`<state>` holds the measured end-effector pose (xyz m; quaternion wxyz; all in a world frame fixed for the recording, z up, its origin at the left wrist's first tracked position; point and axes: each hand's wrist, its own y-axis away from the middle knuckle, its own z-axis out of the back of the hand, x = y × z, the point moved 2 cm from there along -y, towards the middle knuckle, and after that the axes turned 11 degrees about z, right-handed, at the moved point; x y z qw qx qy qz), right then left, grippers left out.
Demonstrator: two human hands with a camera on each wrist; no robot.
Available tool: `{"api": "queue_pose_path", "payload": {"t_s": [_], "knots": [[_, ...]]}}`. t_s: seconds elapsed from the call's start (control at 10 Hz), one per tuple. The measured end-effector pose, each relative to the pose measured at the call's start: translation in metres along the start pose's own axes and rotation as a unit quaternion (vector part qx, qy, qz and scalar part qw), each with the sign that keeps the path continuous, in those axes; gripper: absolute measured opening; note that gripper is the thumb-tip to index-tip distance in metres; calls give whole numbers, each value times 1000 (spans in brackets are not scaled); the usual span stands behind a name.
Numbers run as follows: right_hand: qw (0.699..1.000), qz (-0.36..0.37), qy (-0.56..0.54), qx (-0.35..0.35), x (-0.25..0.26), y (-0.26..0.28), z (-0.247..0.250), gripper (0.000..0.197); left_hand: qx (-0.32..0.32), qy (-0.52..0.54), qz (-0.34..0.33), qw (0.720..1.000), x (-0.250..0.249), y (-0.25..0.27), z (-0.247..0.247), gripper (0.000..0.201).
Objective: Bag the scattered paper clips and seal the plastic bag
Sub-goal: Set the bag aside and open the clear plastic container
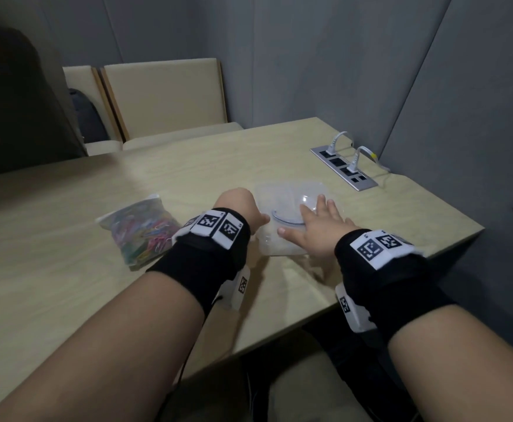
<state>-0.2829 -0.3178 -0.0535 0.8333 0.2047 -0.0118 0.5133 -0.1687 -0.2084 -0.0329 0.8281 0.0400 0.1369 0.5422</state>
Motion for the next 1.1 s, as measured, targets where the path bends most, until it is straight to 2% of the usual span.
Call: {"api": "queue_pose_path", "payload": {"t_s": [0.1, 0.2, 0.3, 0.4, 0.5, 0.6, 0.7, 0.9, 1.0, 1.1], "knots": [[1000, -6, -8, 18, 1, 0, 2, 93, -13, -30, -24, 999, -7, 0, -1, 27], [1000, -15, 11, 11, 7, 0, 2, 93, -53, -62, -60, 995, -12, 5, -2, 18], [999, -22, 26, -3, 9, -3, 0, 93, -72, -84, -86, 990, -13, 9, -3, 17], [999, -19, 28, -11, 9, -6, -1, 92, -58, -68, -71, 993, -5, 8, -5, 20], [999, -11, 31, -15, 7, -12, 0, 92, -28, -74, -53, 995, 3, 7, 0, 38], [999, -6, 45, -17, 6, -20, 4, 92, -39, -46, -55, 997, 20, 12, 12, 41], [998, 10, 55, -7, 4, -29, 10, 90, -44, 29, -36, 998, 49, 20, 25, 39], [997, 31, 65, 24, 2, -45, 22, 89, -23, 157, -16, 987, 108, 30, 45, 21], [995, 21, 74, 60, 2, -56, 32, 94, -25, 147, -36, 988, 136, 26, 58, 16], [996, 29, 49, 63, 1, -52, 55, 94, 14, 190, -34, 981, 172, 36, 61, 18]]}}
